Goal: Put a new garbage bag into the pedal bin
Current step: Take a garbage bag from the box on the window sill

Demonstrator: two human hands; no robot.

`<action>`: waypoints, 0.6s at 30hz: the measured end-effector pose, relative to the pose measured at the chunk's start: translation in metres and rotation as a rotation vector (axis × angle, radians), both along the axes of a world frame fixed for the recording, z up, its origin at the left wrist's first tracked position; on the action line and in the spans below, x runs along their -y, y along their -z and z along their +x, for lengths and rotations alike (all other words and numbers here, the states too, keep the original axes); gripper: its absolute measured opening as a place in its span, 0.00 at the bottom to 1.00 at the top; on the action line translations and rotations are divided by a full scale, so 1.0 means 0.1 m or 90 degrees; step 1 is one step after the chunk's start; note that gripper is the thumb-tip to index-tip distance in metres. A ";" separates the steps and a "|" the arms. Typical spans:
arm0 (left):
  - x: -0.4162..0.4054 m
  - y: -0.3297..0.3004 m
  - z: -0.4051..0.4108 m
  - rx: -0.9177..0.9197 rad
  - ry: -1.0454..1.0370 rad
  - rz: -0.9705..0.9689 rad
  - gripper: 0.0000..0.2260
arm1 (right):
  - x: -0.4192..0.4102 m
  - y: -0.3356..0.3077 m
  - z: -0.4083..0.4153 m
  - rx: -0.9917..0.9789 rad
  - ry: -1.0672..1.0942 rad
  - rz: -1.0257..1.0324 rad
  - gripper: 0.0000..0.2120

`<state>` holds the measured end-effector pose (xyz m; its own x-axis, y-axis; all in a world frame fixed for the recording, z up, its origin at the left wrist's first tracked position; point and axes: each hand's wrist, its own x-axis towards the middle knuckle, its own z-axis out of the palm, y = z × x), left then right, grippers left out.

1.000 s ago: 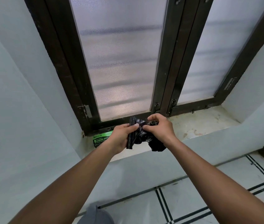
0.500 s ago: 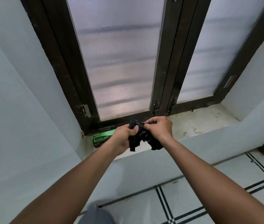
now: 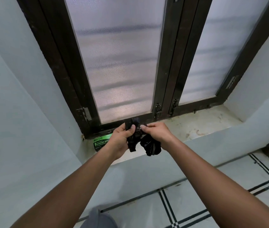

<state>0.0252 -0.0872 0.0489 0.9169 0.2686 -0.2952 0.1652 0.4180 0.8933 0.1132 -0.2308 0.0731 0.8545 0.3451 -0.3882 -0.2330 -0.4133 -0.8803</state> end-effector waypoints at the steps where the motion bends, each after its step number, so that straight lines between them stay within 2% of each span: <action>1: -0.02 0.00 0.00 -0.008 -0.011 0.026 0.08 | 0.04 -0.04 0.00 -0.045 -0.053 0.046 0.13; 2: -0.03 0.01 0.00 -0.015 -0.025 0.055 0.09 | 0.07 -0.07 0.01 -0.093 -0.109 0.066 0.16; 4: -0.04 0.00 0.01 -0.024 -0.050 0.146 0.07 | 0.12 -0.13 0.01 -0.105 -0.189 -0.010 0.16; 6: -0.04 -0.01 0.02 -0.055 -0.064 0.263 0.05 | 0.11 -0.08 0.03 -0.002 -0.197 -0.138 0.11; 8: -0.02 0.00 0.04 -0.084 -0.103 0.303 0.06 | 0.06 0.01 0.02 0.079 -0.131 -0.181 0.06; 9: 0.01 -0.01 0.05 -0.090 -0.125 0.276 0.06 | 0.03 0.05 0.00 0.078 -0.076 -0.147 0.02; 10: 0.04 0.00 0.07 -0.096 -0.150 0.233 0.06 | -0.01 0.10 0.00 0.053 -0.018 -0.098 0.03; 13: 0.17 -0.01 0.16 -0.105 -0.229 0.102 0.07 | -0.11 0.16 -0.07 -0.048 0.172 0.037 0.12; 16: 0.29 0.00 0.29 -0.130 -0.350 0.009 0.09 | -0.29 0.21 -0.16 -0.168 0.373 0.173 0.11; 18: 0.30 -0.03 0.34 -0.145 -0.440 -0.013 0.10 | -0.33 0.18 -0.18 -0.193 0.479 0.198 0.09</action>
<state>0.0589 -0.1174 0.0519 0.4546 0.7571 -0.4693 0.0379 0.5099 0.8594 0.0953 -0.1982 0.0546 0.7737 -0.1417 -0.6175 -0.5901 0.1936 -0.7837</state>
